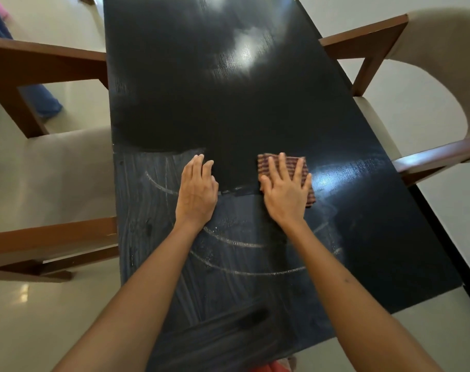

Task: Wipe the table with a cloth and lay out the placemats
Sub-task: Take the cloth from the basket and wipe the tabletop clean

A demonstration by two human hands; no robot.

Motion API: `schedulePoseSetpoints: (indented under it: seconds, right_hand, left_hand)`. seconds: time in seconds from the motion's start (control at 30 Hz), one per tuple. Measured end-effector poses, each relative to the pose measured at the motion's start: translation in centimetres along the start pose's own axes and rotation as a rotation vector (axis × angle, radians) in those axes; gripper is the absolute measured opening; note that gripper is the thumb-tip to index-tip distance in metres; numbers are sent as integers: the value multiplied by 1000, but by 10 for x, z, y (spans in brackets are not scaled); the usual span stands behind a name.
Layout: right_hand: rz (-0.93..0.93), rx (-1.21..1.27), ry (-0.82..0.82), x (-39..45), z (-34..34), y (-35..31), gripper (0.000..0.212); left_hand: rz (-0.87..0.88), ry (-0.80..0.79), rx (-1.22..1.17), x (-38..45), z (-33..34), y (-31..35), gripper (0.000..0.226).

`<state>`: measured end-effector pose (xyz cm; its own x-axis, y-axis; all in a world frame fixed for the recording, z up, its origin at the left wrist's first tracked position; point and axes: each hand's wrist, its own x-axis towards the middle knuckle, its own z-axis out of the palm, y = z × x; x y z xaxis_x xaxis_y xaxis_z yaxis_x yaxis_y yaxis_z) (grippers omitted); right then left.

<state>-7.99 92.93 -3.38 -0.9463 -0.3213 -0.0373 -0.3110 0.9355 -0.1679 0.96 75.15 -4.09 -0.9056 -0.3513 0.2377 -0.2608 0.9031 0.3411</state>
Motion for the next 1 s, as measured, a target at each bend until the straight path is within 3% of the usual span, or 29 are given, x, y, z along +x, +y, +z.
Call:
schedulePoseSetpoints:
  seconds: [0.17, 0.33, 0.6, 0.73, 1.0]
  right_hand:
    - [-217, -22, 18, -53, 13, -46, 52]
    - [-295, -39, 13, -58, 13, -34, 51]
    - [21, -28, 13, -39, -6, 57, 59]
    - [97, -19, 24, -45, -6, 52, 56]
    - [-160, -15, 25, -107, 7, -18, 52]
  left_hand:
    - [6, 0, -12, 0, -1, 1, 37]
    - [5, 0, -28, -1, -1, 0, 36]
    - [29, 22, -12, -1, 2, -1, 34]
    - [46, 20, 22, 0, 3, 0, 34]
    - [201, 8, 265, 2, 5, 3, 34]
